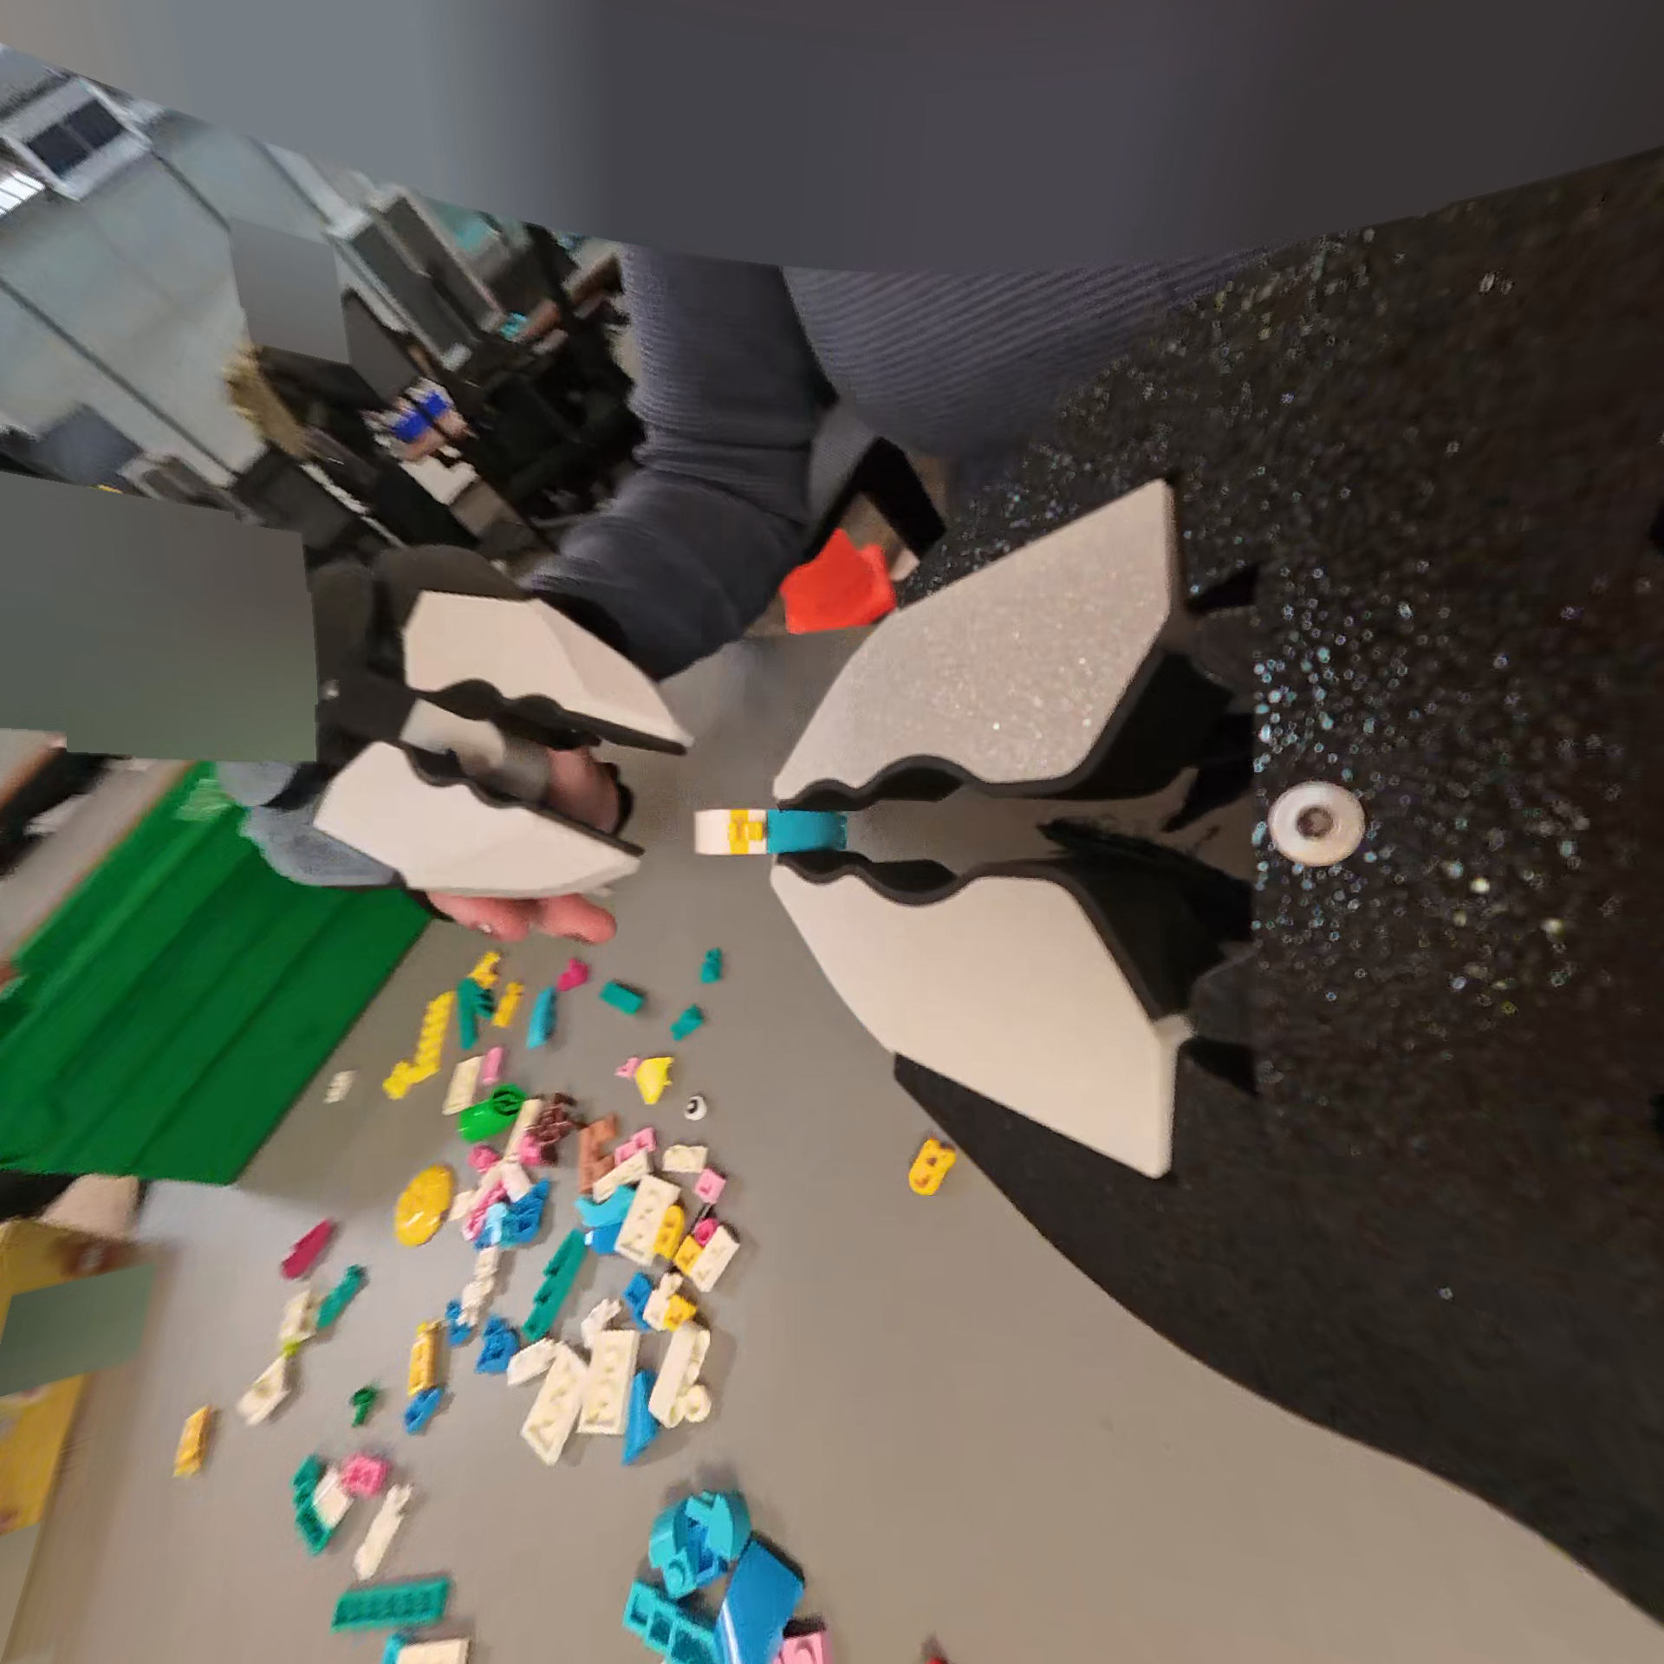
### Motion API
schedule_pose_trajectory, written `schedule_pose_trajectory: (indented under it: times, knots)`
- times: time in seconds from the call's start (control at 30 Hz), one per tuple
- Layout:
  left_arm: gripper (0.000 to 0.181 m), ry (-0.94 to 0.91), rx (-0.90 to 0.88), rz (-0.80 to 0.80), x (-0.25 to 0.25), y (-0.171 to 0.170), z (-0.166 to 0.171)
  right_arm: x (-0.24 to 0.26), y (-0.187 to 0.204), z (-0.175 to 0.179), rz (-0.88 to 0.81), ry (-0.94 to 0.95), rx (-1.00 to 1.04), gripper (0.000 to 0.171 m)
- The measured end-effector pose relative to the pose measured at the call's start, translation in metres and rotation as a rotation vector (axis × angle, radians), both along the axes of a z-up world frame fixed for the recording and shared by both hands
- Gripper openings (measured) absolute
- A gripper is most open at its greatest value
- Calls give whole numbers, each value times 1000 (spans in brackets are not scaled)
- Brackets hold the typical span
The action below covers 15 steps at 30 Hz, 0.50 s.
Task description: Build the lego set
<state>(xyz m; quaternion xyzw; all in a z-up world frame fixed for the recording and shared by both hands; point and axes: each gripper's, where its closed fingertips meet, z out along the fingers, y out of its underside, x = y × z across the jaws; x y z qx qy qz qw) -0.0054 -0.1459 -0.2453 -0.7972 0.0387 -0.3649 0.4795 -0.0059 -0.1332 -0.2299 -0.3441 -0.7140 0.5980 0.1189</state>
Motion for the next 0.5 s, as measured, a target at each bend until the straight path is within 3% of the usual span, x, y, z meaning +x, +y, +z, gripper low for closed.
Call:
schedule_pose_trajectory:
  times: [0.1,0.2,0.27,0.33,0.5]
  knots:
    - [8,82,-47,-54,8,0,-7,4,-12,-15,79,-56,97,21]
    - [8,134,-59,-81,12,-2,-10,2,-14,-20,90,-67,122,9]
    - [9,137,-23,-18,4,2,-5,-4,-11,-14,40,-38,72,8]
    - [22,93,25,47,-7,4,4,-14,-4,-4,-43,11,-3,7]
    - [30,0,87,83,-16,3,9,-24,3,15,-121,72,-217,6]
